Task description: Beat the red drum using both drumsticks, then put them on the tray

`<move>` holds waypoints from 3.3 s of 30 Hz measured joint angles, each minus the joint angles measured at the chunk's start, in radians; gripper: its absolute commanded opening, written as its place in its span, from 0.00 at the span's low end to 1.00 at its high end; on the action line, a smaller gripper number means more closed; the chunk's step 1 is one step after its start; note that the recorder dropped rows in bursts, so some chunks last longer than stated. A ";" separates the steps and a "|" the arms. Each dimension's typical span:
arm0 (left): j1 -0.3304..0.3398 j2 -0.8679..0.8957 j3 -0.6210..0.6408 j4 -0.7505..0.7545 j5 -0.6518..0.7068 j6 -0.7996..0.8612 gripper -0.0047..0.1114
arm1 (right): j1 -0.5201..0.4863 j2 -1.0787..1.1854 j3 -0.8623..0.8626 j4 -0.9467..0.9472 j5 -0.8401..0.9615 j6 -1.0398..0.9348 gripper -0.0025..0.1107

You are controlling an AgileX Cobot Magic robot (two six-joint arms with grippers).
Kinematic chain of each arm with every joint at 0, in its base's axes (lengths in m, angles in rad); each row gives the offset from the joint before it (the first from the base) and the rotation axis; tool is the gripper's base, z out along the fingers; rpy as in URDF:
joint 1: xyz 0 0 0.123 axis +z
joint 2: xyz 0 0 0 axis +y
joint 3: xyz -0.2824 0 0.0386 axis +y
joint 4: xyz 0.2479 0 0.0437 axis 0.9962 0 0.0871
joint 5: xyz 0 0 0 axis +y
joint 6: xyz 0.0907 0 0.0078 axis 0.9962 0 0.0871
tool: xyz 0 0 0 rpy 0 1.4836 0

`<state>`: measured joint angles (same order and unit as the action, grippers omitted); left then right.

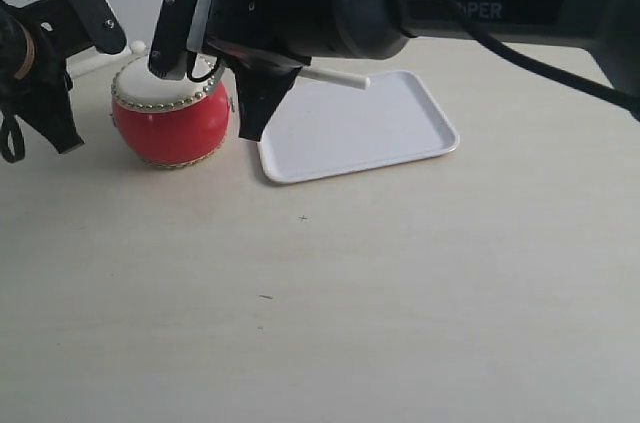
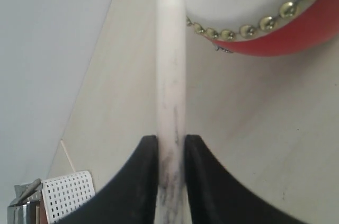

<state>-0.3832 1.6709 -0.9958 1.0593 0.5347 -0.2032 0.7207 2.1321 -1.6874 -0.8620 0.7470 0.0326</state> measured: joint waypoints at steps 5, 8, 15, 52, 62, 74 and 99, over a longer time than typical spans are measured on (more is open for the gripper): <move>0.000 0.000 0.000 0.007 -0.004 -0.002 0.04 | 0.000 0.000 0.000 0.002 -0.006 0.000 0.02; 0.000 0.008 -0.001 0.010 -0.002 0.007 0.04 | 0.000 0.000 0.000 0.002 -0.009 0.000 0.02; 0.000 0.108 -0.001 0.010 0.104 0.073 0.04 | 0.000 0.000 0.000 0.002 -0.009 -0.002 0.02; 0.000 0.204 -0.093 -0.059 0.159 0.033 0.04 | 0.000 -0.095 0.000 0.047 0.002 0.068 0.02; 0.000 0.145 -0.133 -0.057 0.188 -0.008 0.04 | 0.000 0.033 0.000 0.068 -0.006 0.068 0.02; 0.000 0.027 -0.139 -0.065 0.190 -0.051 0.04 | 0.000 0.048 0.000 0.075 -0.010 0.092 0.02; 0.000 0.202 -0.204 -0.158 0.288 -0.007 0.04 | 0.000 0.071 0.000 0.124 -0.011 0.102 0.02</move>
<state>-0.3832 1.8725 -1.2001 0.9009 0.8229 -0.2102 0.7207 2.2030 -1.6874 -0.7383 0.7360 0.1346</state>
